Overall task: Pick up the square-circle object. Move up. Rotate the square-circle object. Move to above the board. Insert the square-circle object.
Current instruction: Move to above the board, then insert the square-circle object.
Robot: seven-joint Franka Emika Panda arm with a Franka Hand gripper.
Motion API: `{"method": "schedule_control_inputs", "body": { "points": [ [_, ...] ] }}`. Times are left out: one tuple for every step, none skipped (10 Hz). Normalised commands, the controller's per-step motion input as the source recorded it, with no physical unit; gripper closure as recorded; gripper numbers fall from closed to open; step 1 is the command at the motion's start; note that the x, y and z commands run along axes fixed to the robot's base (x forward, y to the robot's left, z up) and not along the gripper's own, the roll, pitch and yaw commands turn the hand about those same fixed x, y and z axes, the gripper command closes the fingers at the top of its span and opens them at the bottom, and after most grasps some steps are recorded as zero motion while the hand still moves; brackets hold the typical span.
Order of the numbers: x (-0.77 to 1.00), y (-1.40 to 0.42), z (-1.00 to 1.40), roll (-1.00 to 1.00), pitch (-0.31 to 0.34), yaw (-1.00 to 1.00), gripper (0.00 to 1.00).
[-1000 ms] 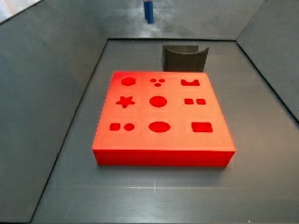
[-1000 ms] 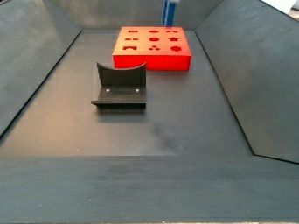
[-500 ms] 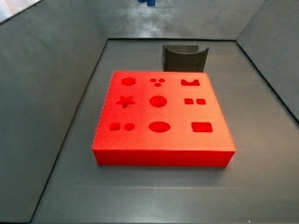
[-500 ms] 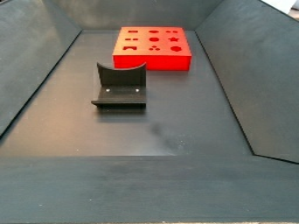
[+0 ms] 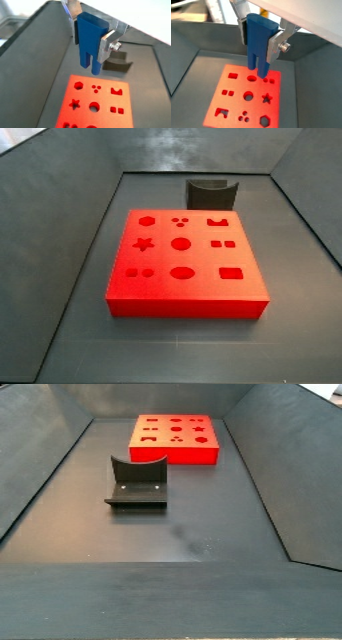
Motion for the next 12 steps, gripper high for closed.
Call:
{"method": "schedule_control_inputs", "body": {
  "points": [
    [0.05, -0.12, 0.07, -0.04, 0.118, 1.0, 1.0],
    [0.05, -0.07, 0.04, -0.04, 0.127, 1.0, 1.0],
    [0.05, -0.06, 0.04, -0.03, 0.147, 1.0, 1.0],
    [0.06, -0.04, 0.03, -0.03, 0.17, 1.0, 1.0],
    [0.06, -0.03, 0.03, -0.01, 0.217, 1.0, 1.0],
    [0.06, -0.03, 0.03, 0.0, 0.216, 0.86, 1.0],
    [0.07, -0.03, 0.03, 0.03, 0.188, 0.51, 1.0],
    [0.07, -0.02, 0.03, 0.03, 0.166, 0.31, 1.0],
    [0.0, 0.0, 0.0, -0.01, 0.0, 0.0, 1.0],
    [0.0, 0.0, 0.0, -0.01, 0.0, 0.0, 1.0],
    [-0.07, -0.14, -0.15, -0.02, -0.121, 0.03, 1.0],
    [0.16, -0.47, -0.97, 0.03, 0.0, 0.08, 1.0]
  ]
}}
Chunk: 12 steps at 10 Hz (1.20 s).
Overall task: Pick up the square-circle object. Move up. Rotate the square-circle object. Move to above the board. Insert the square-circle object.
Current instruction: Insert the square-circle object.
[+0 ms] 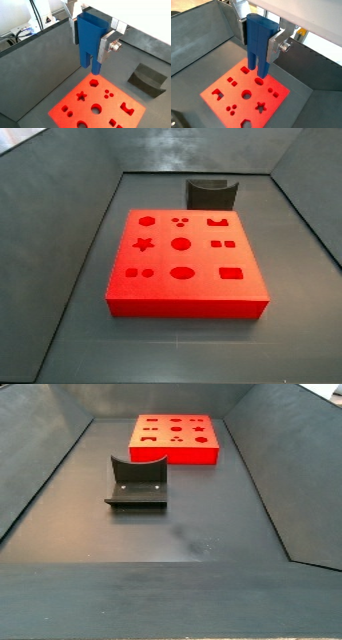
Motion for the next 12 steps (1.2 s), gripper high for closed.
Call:
{"method": "schedule_control_inputs", "body": {
  "points": [
    [0.23, -0.48, -1.0, 0.01, 0.0, 0.08, 1.0],
    [0.2, -0.48, -1.0, 0.01, 0.0, 0.13, 1.0],
    [0.0, -0.43, -1.0, 0.01, 0.0, 0.45, 1.0],
    [0.0, -0.31, -1.0, 0.03, 0.0, 0.59, 1.0],
    [0.0, -0.22, -1.0, 0.07, 0.0, 0.53, 1.0],
    [0.0, 0.0, -1.0, 0.01, 0.0, 0.3, 1.0],
    [-0.21, 0.11, -1.0, 0.0, 0.0, -0.13, 1.0],
    [-0.29, 0.19, -1.0, -0.02, 0.0, -0.44, 1.0],
    [-0.28, 0.21, -1.0, -0.05, 0.0, -0.43, 1.0],
    [-0.08, 0.07, -1.0, -0.07, -0.041, -0.13, 1.0],
    [0.0, 0.02, -0.87, -0.12, -0.099, 0.0, 1.0],
    [0.03, 0.0, -0.72, -0.13, -0.194, 0.0, 1.0]
  ]
}}
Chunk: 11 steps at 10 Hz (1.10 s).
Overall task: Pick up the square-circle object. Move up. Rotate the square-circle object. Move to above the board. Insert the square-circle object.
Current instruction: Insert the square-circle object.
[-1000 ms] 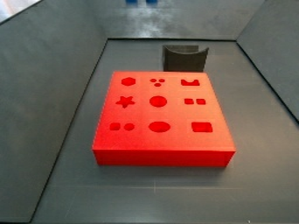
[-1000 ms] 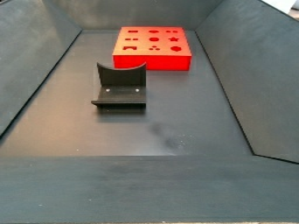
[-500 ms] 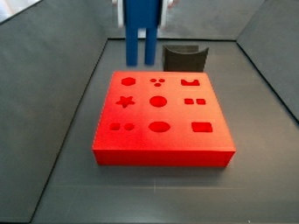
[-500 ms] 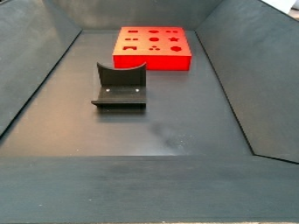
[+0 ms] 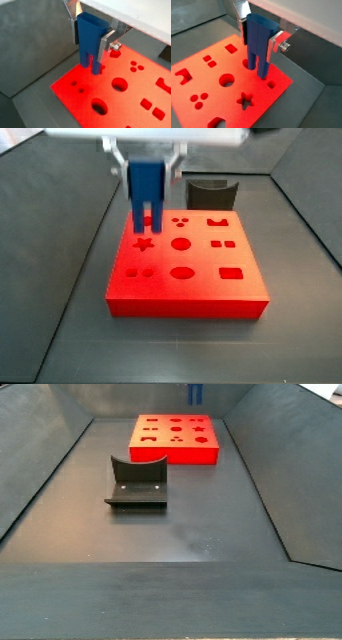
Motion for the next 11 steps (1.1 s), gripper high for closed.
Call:
{"method": "schedule_control_inputs", "body": {
  "points": [
    [0.0, -0.06, -0.7, -0.06, -0.204, 0.0, 1.0],
    [0.0, -0.13, -0.55, 0.0, -0.079, 0.03, 1.0],
    [0.0, -0.22, -0.48, 0.01, -0.083, 0.07, 1.0],
    [0.0, -0.24, -0.43, 0.01, -0.101, 0.08, 1.0],
    [0.0, -0.22, -0.38, 0.0, -0.116, 0.08, 1.0],
    [0.0, -0.08, -0.29, 0.0, -0.083, 0.04, 1.0],
    [0.0, -0.01, -0.19, 0.0, -0.034, 0.01, 1.0],
    [0.0, -0.04, -0.1, 0.0, 0.0, 0.01, 1.0],
    [-0.11, -0.07, -0.06, 0.11, 0.0, 0.06, 1.0],
    [-0.26, -0.09, -0.08, 0.18, -0.001, 0.13, 1.0],
    [-0.27, -0.07, -0.07, 0.15, -0.017, 0.11, 1.0]
  ]
}}
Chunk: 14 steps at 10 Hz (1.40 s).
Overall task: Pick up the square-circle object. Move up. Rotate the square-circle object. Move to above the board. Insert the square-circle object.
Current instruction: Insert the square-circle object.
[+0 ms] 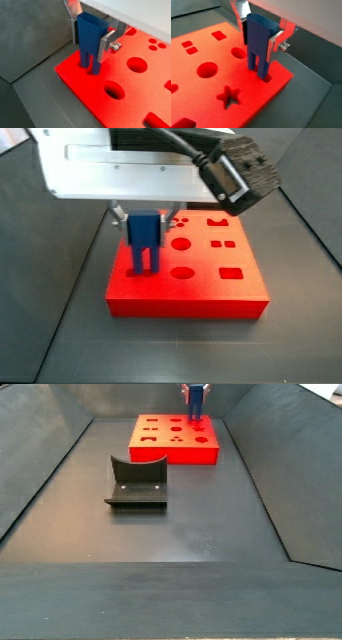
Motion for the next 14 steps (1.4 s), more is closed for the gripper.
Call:
{"method": "schedule_control_inputs", "body": {
  "points": [
    [-0.17, -0.11, -0.1, 0.09, -0.02, 0.03, 1.0],
    [0.0, -0.02, -0.22, 0.08, 0.0, 0.0, 1.0],
    [0.08, 0.0, -0.31, 0.05, 0.0, -0.01, 1.0],
    [0.23, 0.0, -0.41, 0.0, 0.0, -0.26, 1.0],
    [0.23, -0.02, -0.41, 0.0, 0.0, -0.33, 1.0],
    [0.19, -0.02, -0.43, 0.0, 0.0, -0.34, 1.0],
    [0.16, -0.03, -0.44, 0.0, 0.0, -0.33, 1.0],
    [0.0, -0.01, -0.39, 0.02, 0.0, -0.29, 1.0],
    [-0.16, 0.0, -0.23, 0.04, 0.0, -0.16, 1.0],
    [-0.29, 0.0, -0.17, 0.06, 0.0, -0.03, 1.0],
    [-0.29, 0.0, -0.18, 0.08, 0.0, 0.0, 1.0],
    [-0.32, 0.0, -0.25, 0.07, -0.026, 0.0, 1.0],
    [-0.11, 0.0, -0.37, 0.05, -0.033, 0.05, 1.0],
    [0.0, -0.01, -0.53, 0.0, -0.064, 0.0, 1.0]
  ]
}}
